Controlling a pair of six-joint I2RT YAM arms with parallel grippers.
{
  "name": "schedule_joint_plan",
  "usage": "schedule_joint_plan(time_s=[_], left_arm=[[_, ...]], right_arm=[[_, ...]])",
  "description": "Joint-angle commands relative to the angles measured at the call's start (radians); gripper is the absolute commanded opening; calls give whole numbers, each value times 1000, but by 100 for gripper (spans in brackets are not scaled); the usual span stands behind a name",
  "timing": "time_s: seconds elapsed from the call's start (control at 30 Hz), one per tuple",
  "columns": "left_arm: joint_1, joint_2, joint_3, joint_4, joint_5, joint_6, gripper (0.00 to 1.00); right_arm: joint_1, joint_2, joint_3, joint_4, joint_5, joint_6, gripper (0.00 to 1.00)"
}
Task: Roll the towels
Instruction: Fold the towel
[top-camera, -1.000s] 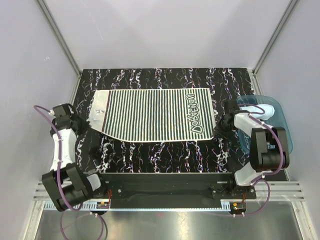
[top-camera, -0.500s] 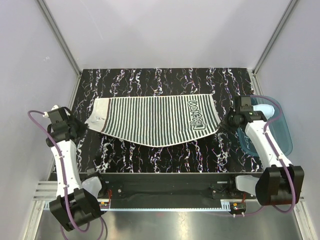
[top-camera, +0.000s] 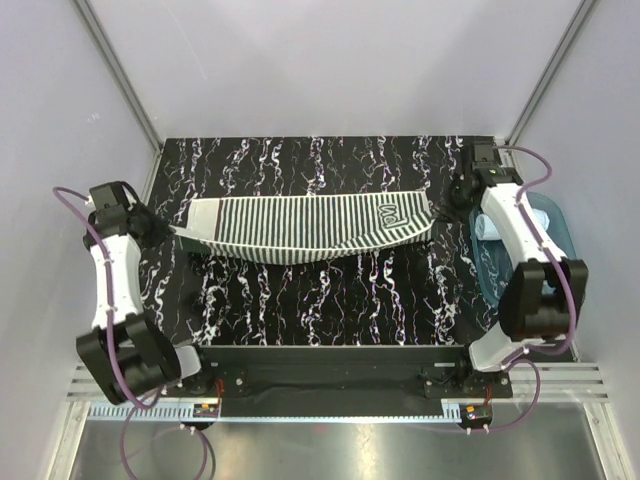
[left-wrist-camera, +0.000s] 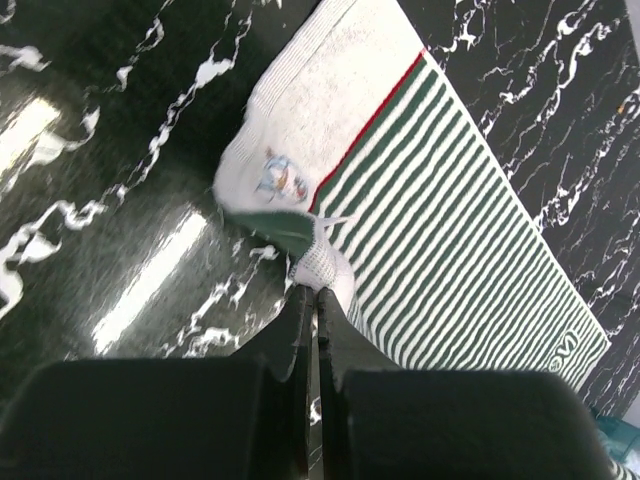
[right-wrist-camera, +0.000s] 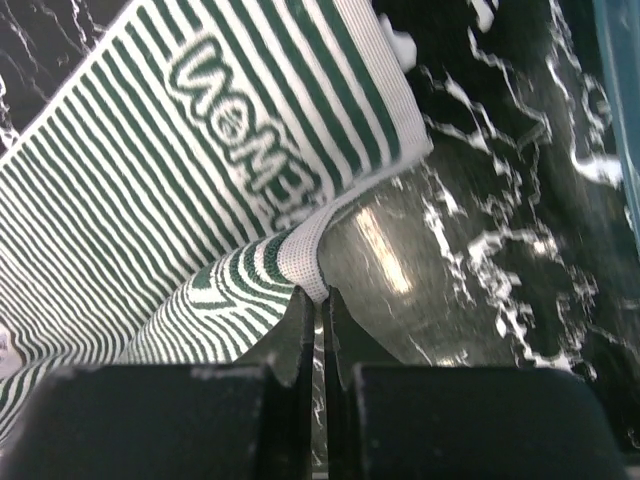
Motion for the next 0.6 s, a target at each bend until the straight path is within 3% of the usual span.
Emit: schedule_joint_plan(time_s=[0.0, 0.2, 0.57], left_arm=[[-20, 111, 116, 61, 38, 13, 0], [-54, 324, 246, 57, -16, 17, 0], [-81, 533, 416, 45, -53, 19, 0]], right_arm=[[-5, 128, 131, 8, 29, -39, 0], [-5, 318, 325, -15, 18, -50, 0], [-15, 535, 580, -68, 10, -63, 0]])
